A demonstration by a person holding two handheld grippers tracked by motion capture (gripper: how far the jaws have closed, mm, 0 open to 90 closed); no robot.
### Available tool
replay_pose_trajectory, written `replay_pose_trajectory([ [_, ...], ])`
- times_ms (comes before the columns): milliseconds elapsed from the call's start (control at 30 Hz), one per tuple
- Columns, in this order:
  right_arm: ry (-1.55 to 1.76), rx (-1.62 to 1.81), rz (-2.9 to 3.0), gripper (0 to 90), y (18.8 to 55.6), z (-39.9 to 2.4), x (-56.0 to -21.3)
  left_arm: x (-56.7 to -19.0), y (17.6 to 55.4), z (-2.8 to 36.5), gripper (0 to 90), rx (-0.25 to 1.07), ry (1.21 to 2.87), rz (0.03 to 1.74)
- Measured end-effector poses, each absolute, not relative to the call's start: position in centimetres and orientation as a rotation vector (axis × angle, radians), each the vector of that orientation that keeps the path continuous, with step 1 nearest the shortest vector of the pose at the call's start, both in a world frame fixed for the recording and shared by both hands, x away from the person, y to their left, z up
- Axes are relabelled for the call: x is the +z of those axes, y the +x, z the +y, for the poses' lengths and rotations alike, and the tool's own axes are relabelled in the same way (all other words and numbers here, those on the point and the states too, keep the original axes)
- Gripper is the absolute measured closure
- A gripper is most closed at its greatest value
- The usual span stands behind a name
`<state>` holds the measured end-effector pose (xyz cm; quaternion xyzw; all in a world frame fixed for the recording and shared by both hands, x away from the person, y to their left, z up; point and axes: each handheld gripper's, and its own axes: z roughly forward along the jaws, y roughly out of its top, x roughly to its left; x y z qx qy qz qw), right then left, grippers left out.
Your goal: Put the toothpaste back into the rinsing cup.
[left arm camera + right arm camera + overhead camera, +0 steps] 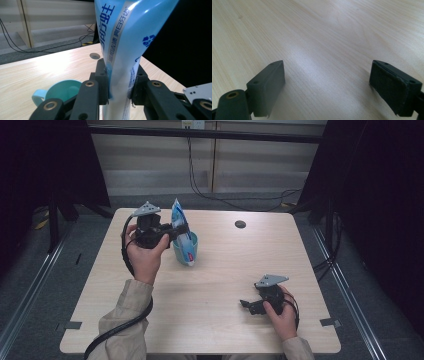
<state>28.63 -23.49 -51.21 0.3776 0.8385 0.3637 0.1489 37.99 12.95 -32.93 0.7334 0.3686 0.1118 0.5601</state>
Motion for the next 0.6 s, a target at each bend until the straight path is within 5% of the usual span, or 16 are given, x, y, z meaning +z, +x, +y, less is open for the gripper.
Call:
replay_pose_trajectory([
  [600, 1.085, 1.046, 2.411, 12.5, 28.6, -23.5, -51.2, -32.0, 39.3, 13.3, 73.1, 0.312, 1.702, 0.88],
])
